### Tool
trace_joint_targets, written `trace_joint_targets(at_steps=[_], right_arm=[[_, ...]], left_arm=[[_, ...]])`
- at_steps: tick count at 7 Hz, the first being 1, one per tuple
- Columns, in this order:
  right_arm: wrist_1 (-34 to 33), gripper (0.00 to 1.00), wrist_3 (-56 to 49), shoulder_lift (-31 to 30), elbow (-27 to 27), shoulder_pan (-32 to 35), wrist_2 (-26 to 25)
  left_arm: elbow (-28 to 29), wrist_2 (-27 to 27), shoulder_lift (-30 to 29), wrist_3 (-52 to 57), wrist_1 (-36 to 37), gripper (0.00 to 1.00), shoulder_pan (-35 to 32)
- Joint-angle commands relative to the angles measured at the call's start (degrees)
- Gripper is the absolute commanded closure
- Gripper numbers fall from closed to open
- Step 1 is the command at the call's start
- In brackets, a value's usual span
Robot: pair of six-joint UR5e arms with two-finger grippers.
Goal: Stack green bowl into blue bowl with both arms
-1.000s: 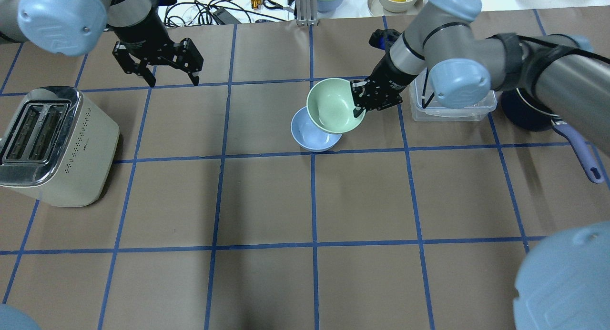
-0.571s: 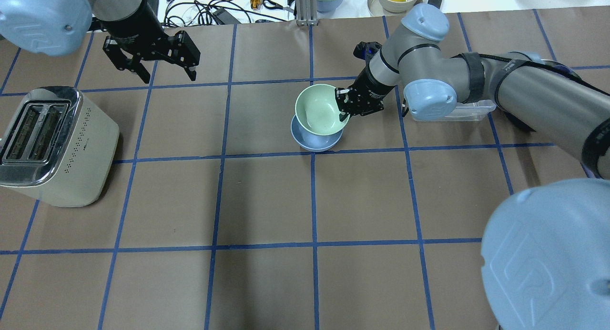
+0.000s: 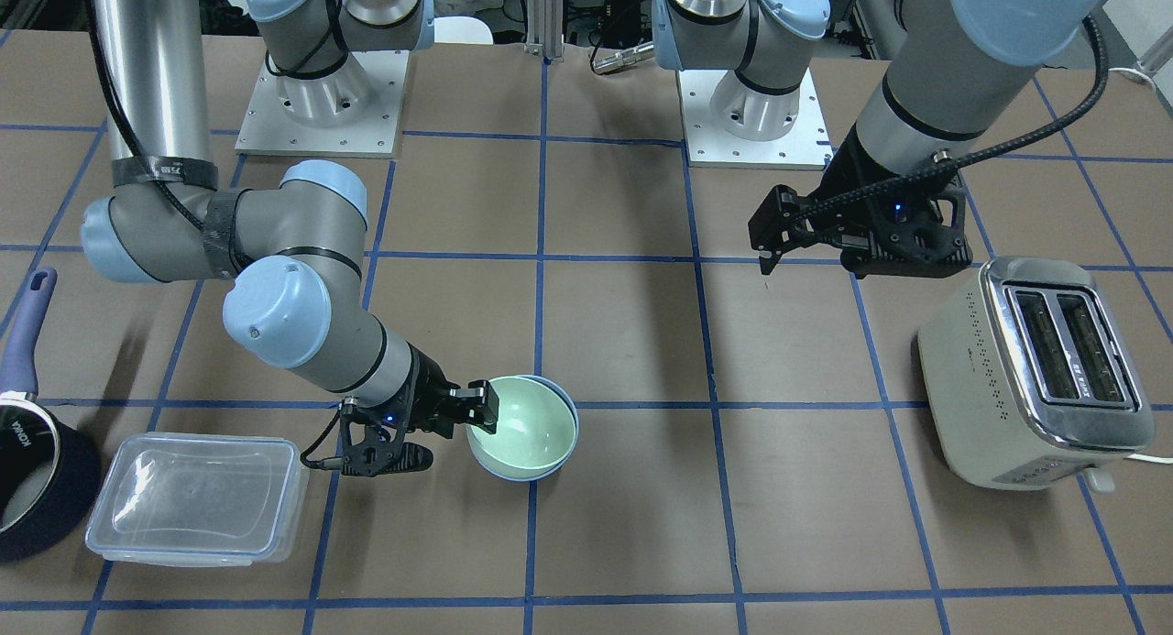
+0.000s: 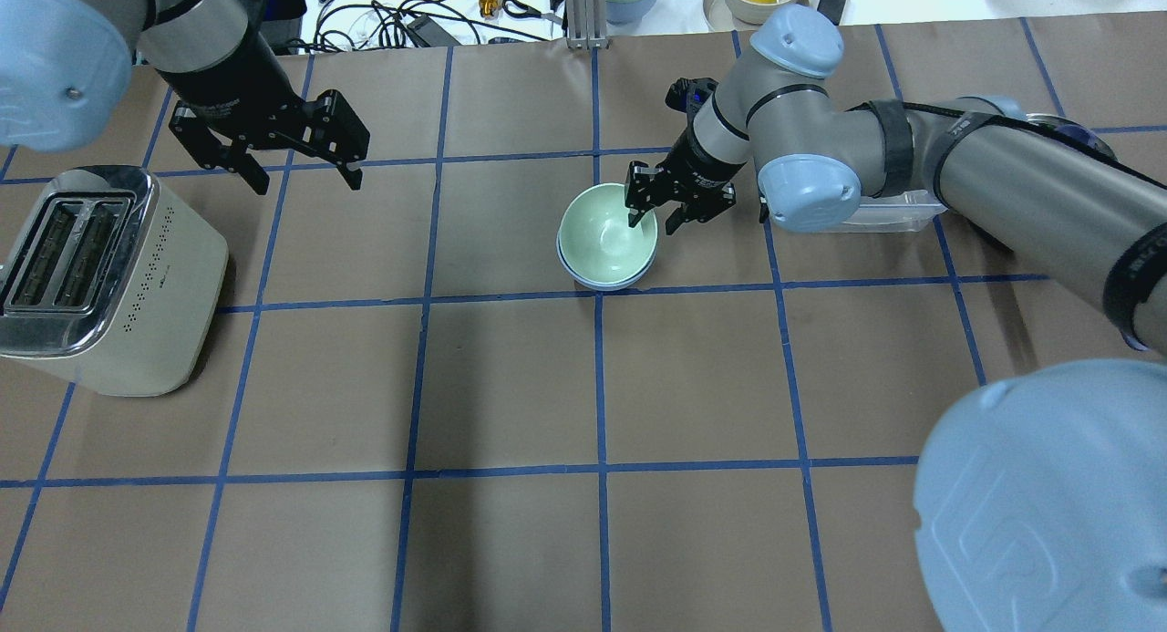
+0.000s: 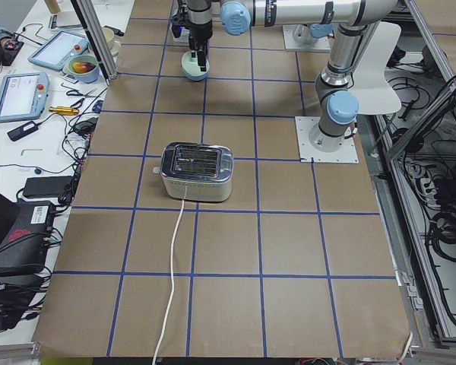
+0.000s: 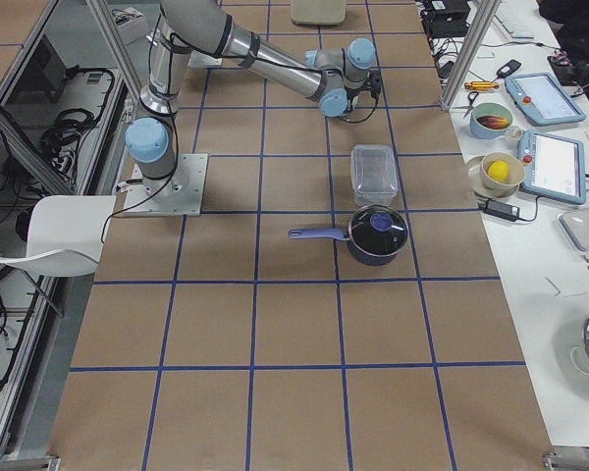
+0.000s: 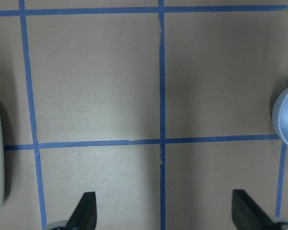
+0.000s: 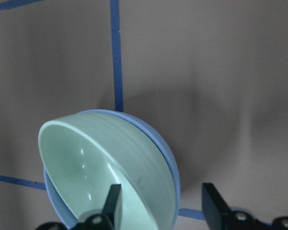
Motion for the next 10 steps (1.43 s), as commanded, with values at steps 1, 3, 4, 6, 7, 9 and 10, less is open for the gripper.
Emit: trace_joint_targets(at_steps=[1,3,4,6,7,9,10], right_arm=[[9.98,0.00,0.04,-6.59,-1.83,-0.65,-5.21],[21.37,0.00,-0.92,-13.20,-4.30,-5.72,-15.77],[24.11,0.00,-1.19,-16.97,-4.31,-6.97,-19.33],[33.50,0.00,-1.19,-23.48,-4.13,-7.77,-22.00],[34.32,0.00,-1.28,-24.29,-4.13,-7.86,-21.83],[38.71,0.00,-1.28,-26.57,-4.31,-7.77,-21.83],[40.11,0.00,-1.28,-26.93,-4.31,-7.77,-21.92]], left_arm=[[-2.31,-0.10,0.09,0.32,1.84,0.00,0.32],[-1.35,-0.44,0.62,0.23,1.84,0.00,0.14],[-0.91,-0.45,1.93,-0.03,1.84,0.00,-0.03],[-0.82,-0.44,1.94,-2.40,2.45,0.00,-0.56],[-0.64,-0.53,2.20,-2.50,2.80,0.00,-0.91],[-0.29,0.52,3.43,-2.67,2.54,0.00,-1.26],[-0.99,0.52,3.52,-2.67,2.37,0.00,-1.26]])
